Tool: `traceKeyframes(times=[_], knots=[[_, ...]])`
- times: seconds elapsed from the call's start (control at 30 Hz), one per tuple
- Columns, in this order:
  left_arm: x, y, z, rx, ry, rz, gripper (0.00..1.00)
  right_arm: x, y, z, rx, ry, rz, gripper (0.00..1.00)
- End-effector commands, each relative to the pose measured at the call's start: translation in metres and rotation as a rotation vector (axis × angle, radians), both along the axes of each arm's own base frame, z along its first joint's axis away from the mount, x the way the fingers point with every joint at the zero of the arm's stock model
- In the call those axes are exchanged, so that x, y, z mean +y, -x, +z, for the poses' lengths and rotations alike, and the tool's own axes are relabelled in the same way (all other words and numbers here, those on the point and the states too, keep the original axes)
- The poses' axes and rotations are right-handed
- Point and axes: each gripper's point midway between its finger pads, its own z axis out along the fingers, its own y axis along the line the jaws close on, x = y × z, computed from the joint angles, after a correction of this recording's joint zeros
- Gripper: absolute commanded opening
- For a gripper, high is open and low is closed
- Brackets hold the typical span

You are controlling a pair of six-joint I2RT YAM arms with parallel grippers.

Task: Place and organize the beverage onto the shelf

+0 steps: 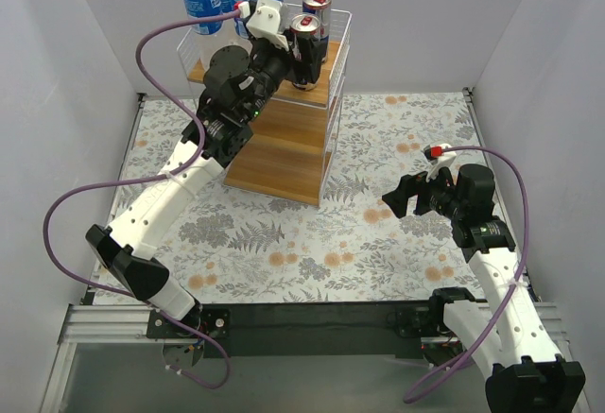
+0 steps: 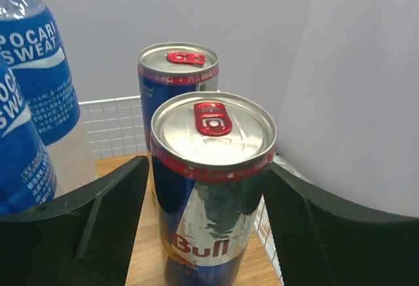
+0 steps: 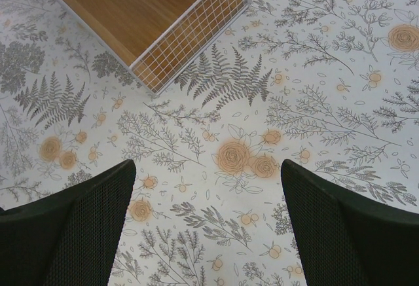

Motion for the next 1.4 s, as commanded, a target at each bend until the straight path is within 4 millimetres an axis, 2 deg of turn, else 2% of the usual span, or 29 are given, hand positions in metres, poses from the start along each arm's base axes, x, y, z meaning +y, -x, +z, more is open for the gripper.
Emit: traceKeyframes(times=[0.0,0.23,0.47,0.63,0.83,0.87,0.9,0.93,0.97,1.0,1.07,1.1,1.13,1.17,1.2,1.23,1.33,1.37], knots=[[0.010,0.010,0.035,-0.073,0.050,-0.006,0.68,0.001,-0.004,0.006,-0.030,-0.006,0.009,0.97],[0.010,0.019,0.050,-0.102,0.056,-0.035,0.74,-0.001,-0.006,0.007,-0.034,-0.007,0.004,0.97],[0.018,0.042,0.071,-0.124,0.096,-0.084,0.77,-0.001,-0.007,0.006,-0.033,0.000,0.009,0.96],[0.032,0.061,0.087,-0.148,0.122,-0.087,0.78,-0.001,-0.009,0.010,-0.044,0.003,0.009,0.97],[0.051,0.079,0.083,-0.137,0.123,-0.070,0.78,-0.008,-0.016,0.016,-0.080,0.052,-0.015,0.98],[0.060,0.090,0.088,-0.146,0.141,-0.067,0.78,-0.015,-0.020,0.015,-0.083,0.070,-0.057,0.98],[0.062,0.088,0.072,-0.115,0.127,-0.055,0.78,-0.020,-0.023,0.015,-0.072,0.067,-0.101,0.98],[0.065,0.090,0.065,-0.098,0.125,-0.049,0.78,-0.026,-0.025,0.014,-0.066,0.080,-0.135,0.98],[0.076,0.102,0.068,-0.097,0.151,-0.042,0.78,-0.034,-0.029,0.014,-0.068,0.103,-0.182,0.98],[0.076,0.098,0.044,-0.048,0.132,-0.025,0.78,-0.038,-0.030,0.014,-0.070,0.114,-0.199,0.98],[0.085,0.103,0.023,-0.003,0.134,-0.007,0.78,-0.050,-0.034,0.016,-0.077,0.136,-0.271,0.98],[0.096,0.115,0.024,0.001,0.170,-0.002,0.78,-0.053,-0.036,0.019,-0.082,0.145,-0.291,0.98],[0.100,0.111,-0.006,0.058,0.147,0.030,0.78,-0.057,-0.037,0.019,-0.071,0.136,-0.322,0.98],[0.104,0.113,-0.017,0.080,0.152,0.045,0.78,-0.064,-0.039,0.020,-0.071,0.150,-0.365,0.98],[0.117,0.125,-0.016,0.081,0.191,0.059,0.78,-0.068,-0.040,0.021,-0.068,0.161,-0.387,0.98],[0.120,0.120,-0.049,0.141,0.159,0.097,0.78,-0.076,-0.041,0.022,-0.069,0.177,-0.428,0.98],[0.141,0.130,-0.080,0.203,0.184,0.156,0.79,-0.087,-0.041,0.020,-0.050,0.216,-0.481,0.98],[0.146,0.127,-0.109,0.252,0.168,0.200,0.79,-0.093,-0.041,0.020,-0.048,0.239,-0.506,0.98]])
